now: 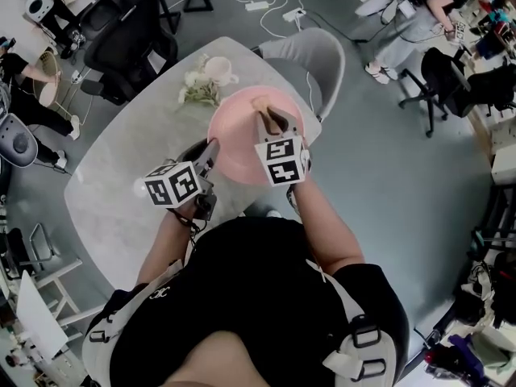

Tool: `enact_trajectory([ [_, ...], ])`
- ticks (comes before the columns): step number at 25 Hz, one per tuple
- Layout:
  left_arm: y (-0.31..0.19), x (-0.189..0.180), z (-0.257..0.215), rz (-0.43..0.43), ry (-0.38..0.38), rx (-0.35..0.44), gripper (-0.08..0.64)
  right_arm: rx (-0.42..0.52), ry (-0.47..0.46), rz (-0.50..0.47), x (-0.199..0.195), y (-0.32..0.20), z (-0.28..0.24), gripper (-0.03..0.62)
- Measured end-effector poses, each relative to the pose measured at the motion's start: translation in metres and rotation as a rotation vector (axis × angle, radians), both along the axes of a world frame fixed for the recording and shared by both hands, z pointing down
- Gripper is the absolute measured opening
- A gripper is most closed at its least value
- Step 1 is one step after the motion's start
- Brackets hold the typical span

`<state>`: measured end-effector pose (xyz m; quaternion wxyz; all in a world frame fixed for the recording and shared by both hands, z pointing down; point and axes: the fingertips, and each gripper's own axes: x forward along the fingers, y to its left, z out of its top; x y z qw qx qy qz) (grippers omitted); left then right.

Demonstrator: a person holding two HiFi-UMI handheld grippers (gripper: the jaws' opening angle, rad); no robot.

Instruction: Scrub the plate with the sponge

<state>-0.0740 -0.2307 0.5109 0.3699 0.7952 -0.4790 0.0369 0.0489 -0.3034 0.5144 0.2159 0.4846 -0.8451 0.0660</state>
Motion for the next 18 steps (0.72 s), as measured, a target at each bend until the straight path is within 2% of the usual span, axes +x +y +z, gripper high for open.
enact_trajectory([
  [3, 0.000, -0.001, -0.001, 0.001, 0.001, 0.007, 0.052, -0.010, 0.000, 0.070, 0.019, -0.008, 0.002, 0.054],
  [8, -0.002, -0.003, -0.001, -0.006, -0.003, 0.005, 0.052, -0.015, -0.005, 0.060, 0.017, -0.006, 0.005, 0.053],
  [18, -0.008, -0.016, 0.001, -0.054, -0.004, -0.008, 0.052, -0.022, 0.000, -0.263, -0.042, 0.029, 0.012, 0.054],
])
